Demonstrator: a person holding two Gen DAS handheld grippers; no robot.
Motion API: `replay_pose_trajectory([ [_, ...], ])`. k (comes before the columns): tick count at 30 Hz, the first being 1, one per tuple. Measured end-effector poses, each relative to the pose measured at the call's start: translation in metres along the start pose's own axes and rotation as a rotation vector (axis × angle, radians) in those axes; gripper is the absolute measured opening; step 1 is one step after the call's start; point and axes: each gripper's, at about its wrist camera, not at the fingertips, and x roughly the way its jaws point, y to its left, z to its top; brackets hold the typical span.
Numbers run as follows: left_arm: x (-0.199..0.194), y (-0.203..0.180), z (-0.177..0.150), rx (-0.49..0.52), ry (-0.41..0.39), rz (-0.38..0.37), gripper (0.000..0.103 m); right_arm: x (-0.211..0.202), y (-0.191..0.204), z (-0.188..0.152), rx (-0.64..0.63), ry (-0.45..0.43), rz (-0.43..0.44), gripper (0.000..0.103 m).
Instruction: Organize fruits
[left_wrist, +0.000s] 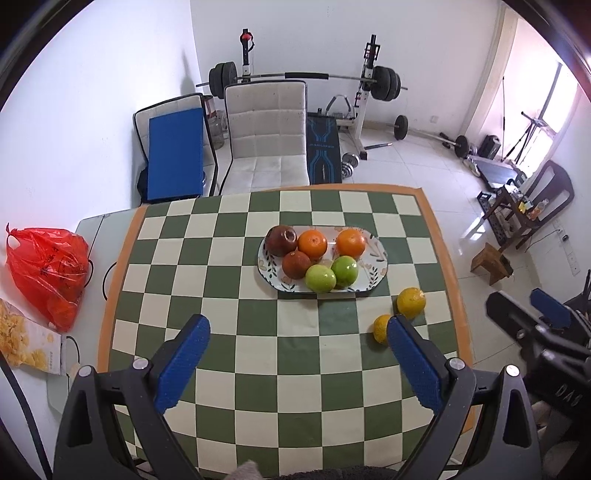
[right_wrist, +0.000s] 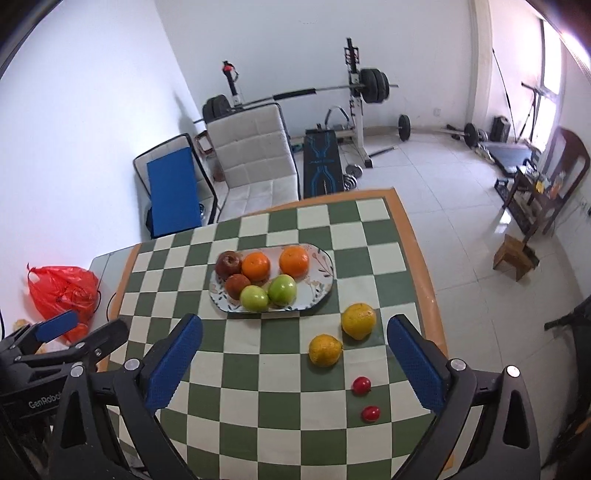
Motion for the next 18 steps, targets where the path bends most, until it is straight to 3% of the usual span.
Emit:
replay_pose_trajectory([
  [4, 0.037, -0.012, -0.002, 0.04, 0.059, 0.061, 0.103, 0.054, -0.045, -0.004, 0.116, 0.139, 0.014, 0.102],
  [7, 0.08, -0.025, -0.006, 0.065, 0.143, 0.069, 0.103, 0.11, -0.093, -0.018, 0.246, 0.262, 0.037, 0.102],
  [10, 0.123, -0.045, -0.01, 0.091, 0.228, 0.073, 0.103, 0.159, -0.13, -0.028, 0.339, 0.323, 0.057, 0.101],
  [18, 0.227, -0.091, -0.016, 0.127, 0.422, 0.117, 0.103, 0.276, -0.159, -0.018, 0.327, 0.445, 0.063, 0.09],
])
